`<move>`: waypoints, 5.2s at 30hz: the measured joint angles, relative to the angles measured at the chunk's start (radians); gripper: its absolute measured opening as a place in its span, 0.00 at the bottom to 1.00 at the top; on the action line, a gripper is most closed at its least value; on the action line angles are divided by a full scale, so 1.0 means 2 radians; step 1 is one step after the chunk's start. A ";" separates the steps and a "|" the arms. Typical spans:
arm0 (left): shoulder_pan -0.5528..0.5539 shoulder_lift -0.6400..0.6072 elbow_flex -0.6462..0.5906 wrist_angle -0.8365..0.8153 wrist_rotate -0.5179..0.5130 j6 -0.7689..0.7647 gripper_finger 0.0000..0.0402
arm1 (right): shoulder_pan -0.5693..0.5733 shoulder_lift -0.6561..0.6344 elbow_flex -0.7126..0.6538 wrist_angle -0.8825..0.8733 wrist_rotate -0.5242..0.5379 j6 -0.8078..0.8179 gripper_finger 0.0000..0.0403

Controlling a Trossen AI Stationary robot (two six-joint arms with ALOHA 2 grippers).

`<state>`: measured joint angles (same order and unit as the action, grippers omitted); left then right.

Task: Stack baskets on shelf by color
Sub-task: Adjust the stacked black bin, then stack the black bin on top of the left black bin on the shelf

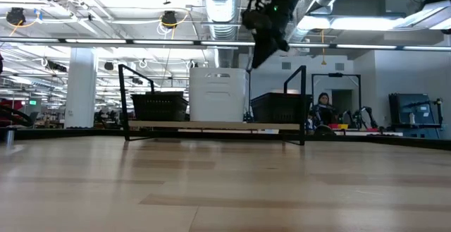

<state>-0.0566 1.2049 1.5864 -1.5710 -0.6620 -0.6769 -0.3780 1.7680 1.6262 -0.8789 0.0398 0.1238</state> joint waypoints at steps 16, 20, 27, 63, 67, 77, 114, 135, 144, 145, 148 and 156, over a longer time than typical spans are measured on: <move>0.000 0.000 0.000 0.000 0.000 0.000 0.00 | 0.011 -0.174 0.018 -0.305 0.256 0.190 0.00; 0.000 0.000 0.000 0.000 0.000 0.000 0.00 | 0.029 -0.259 -0.086 -0.263 0.254 0.267 0.00; 0.000 0.000 0.000 0.000 0.000 0.000 0.00 | 0.051 -0.387 -0.341 -0.034 0.164 0.335 0.00; 0.000 0.000 0.000 0.000 0.000 -0.002 0.00 | -0.019 -0.253 -0.499 0.396 0.057 0.326 0.00; 0.000 0.000 0.000 0.000 0.000 -0.002 0.00 | -0.019 -0.255 -0.499 0.400 0.057 0.319 0.00; 0.000 0.000 0.000 0.000 0.005 -0.001 0.00 | -0.028 -0.347 -0.499 0.253 0.084 0.312 0.00; -0.040 -0.215 -0.302 0.144 0.306 -0.055 0.00 | 0.025 -0.557 -0.499 0.201 0.099 0.314 0.00; -0.059 -0.250 -0.321 0.126 0.316 -0.028 0.00 | 0.025 -0.556 -0.499 0.227 0.101 0.314 0.00; -0.067 -0.164 -0.321 0.129 0.330 0.076 0.03 | 0.025 -0.556 -0.499 0.227 0.101 0.304 0.00; -0.071 -0.150 -0.321 0.130 0.333 0.085 0.04 | 0.025 -0.556 -0.499 0.227 0.101 0.304 0.00; -0.084 -0.104 -0.321 0.140 0.338 0.107 0.08 | 0.025 -0.556 -0.499 0.227 0.101 0.301 0.00; -0.138 0.011 -0.321 0.238 0.377 0.156 0.18 | 0.025 -0.556 -0.499 0.227 0.100 0.285 0.00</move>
<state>-0.3325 1.2264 0.9443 -1.0945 0.0919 -0.3655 -0.3286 0.6552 0.6289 -0.4259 0.2398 0.6928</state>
